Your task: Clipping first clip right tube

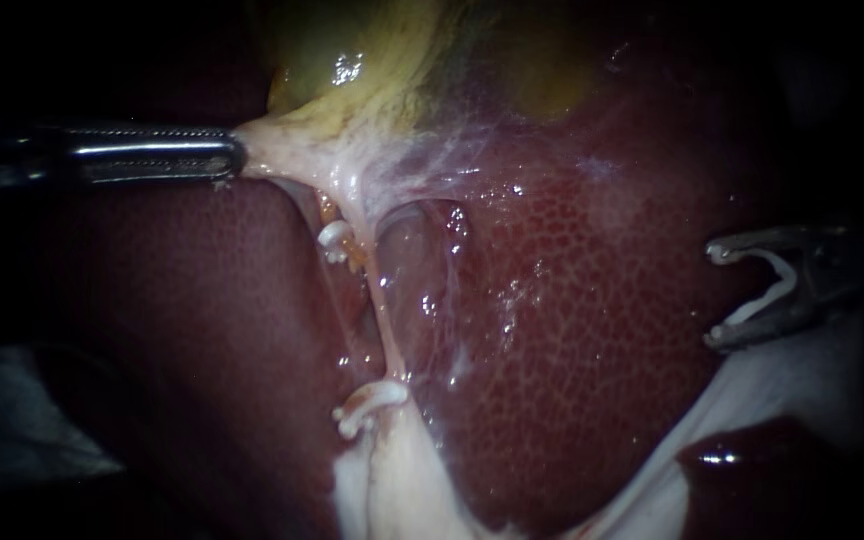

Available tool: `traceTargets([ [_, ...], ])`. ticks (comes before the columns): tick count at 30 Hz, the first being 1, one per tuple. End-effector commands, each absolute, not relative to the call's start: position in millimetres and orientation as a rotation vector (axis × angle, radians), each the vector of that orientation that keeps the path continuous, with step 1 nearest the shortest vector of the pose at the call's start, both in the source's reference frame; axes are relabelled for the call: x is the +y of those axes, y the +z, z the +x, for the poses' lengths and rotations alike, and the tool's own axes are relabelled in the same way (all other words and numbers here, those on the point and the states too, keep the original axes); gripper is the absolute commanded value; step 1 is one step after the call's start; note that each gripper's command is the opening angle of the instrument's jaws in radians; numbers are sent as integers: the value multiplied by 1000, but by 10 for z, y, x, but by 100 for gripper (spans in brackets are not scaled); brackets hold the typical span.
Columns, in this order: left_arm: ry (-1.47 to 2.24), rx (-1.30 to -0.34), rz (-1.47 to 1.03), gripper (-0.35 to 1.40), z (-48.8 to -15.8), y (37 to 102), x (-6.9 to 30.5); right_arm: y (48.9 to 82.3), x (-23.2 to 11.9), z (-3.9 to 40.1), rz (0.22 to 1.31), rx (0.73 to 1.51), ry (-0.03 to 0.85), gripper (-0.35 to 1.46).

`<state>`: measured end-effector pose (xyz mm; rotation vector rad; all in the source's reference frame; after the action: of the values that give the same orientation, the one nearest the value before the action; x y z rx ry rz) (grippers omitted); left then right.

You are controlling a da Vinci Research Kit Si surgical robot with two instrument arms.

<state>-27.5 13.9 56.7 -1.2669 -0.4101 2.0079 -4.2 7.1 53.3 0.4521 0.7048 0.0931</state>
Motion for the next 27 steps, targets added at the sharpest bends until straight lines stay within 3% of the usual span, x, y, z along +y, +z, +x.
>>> traceTargets([
  [1, 2008, -409, -1267, -35, -276, 567, 139, 534, 69, -35, 463, 746, 110, 50],
  [15, 2007, -408, -1266, -35, -278, 566, 138, 534, 56, 47, 595, 976, 278, 50],
  [27, 2007, -406, -1264, -35, -280, 564, 137, 584, 23, 114, 738, 1037, 378, 50],
])
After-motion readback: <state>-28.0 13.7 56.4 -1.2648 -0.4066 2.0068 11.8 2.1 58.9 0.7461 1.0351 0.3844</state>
